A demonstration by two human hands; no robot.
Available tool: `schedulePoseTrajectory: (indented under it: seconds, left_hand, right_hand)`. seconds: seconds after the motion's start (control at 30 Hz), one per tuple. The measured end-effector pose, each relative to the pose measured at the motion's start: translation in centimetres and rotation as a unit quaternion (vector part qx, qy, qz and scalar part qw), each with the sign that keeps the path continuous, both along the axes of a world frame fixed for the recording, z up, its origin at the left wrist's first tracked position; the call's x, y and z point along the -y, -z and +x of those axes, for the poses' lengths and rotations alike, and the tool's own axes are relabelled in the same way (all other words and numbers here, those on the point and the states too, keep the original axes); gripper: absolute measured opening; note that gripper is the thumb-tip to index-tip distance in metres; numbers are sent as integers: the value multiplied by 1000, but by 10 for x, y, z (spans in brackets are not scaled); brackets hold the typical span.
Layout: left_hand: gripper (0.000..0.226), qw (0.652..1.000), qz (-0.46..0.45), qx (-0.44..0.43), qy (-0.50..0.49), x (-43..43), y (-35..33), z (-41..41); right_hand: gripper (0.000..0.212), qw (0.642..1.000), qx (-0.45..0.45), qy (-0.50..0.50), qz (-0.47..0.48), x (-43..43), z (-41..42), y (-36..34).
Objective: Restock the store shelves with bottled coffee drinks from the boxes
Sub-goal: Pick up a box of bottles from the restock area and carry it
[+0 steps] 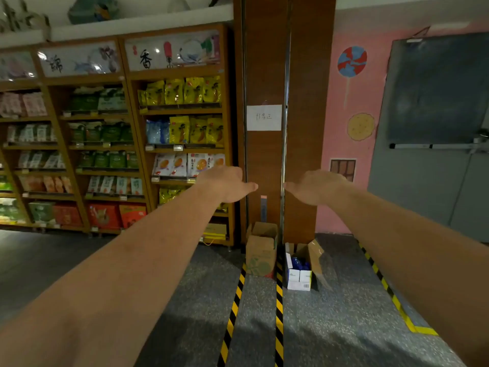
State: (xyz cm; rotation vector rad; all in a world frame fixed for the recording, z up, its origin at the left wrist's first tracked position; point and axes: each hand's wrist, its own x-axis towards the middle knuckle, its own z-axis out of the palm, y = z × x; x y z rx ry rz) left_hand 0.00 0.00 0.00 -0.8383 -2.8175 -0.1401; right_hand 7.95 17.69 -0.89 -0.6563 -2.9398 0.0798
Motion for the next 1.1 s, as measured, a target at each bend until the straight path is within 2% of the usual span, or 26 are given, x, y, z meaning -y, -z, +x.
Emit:
schedulePoseTrajectory:
  seconds: [0.23,0.53,0.77,0.9,1.1]
  left_hand:
    - [58,999,-21,28,23,-18,4,-64]
    - [59,998,-27,10,48,-36,-16,-172]
    - [57,996,-53,-1,69,-52,-2,-243]
    - [53,995,-47,33,81,-70,13,-275]
    - [54,996,-27,34,79,-112,19,-324]
  right_hand:
    - [71,1000,25,15,6,-18,-58,3]
    - [74,997,-9,75,-17,-34,-159,-6]
    - [72,995,-1,93,-31,-46,-224,10]
    - [71,995,-2,98,-24,-61,-255,18]
    - [66,995,13,91,-25,-106,-305,26]
